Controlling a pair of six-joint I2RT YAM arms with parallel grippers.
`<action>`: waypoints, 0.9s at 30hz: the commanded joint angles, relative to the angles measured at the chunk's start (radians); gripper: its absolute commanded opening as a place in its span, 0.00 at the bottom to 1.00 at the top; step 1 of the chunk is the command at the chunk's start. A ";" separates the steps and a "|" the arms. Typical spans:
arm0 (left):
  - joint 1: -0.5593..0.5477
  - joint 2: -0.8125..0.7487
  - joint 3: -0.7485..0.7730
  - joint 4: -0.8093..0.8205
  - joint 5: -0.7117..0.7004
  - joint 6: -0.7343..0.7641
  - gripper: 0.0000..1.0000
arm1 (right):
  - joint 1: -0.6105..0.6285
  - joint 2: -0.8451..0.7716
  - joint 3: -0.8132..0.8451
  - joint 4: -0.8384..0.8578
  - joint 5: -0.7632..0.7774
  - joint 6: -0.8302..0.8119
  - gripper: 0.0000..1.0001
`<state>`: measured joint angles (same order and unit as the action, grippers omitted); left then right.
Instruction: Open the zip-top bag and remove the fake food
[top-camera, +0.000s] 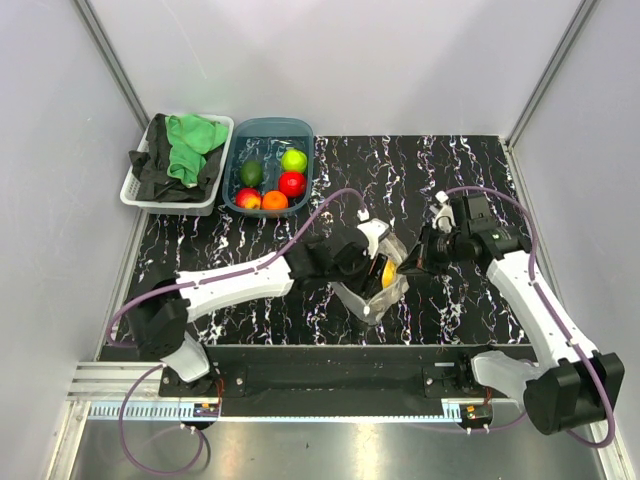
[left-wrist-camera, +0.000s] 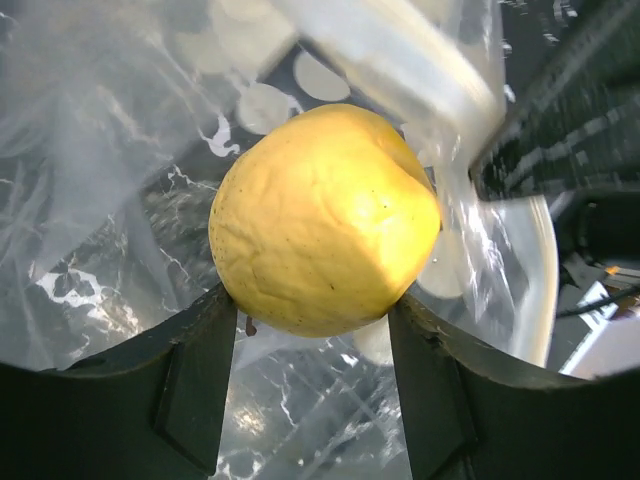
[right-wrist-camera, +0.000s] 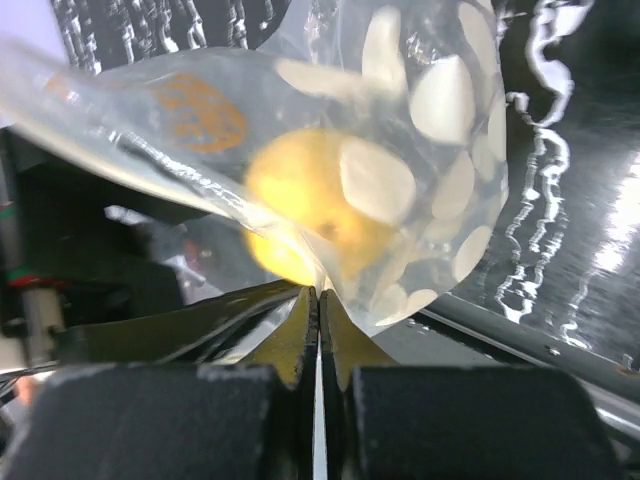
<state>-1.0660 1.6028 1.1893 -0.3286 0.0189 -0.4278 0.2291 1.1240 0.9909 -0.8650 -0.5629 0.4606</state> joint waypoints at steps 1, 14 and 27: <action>-0.006 -0.064 0.009 -0.036 0.007 -0.002 0.00 | 0.000 -0.049 0.064 -0.110 0.151 -0.039 0.00; -0.020 -0.233 -0.089 0.155 0.180 0.059 0.00 | 0.000 -0.093 0.113 -0.235 0.268 -0.103 0.00; 0.052 -0.245 -0.172 0.526 0.397 -0.316 0.00 | -0.001 -0.073 0.100 -0.229 0.281 -0.082 0.00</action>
<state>-1.0409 1.3933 1.0336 -0.0376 0.3275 -0.5442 0.2295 1.0588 1.0973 -1.0966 -0.3737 0.3813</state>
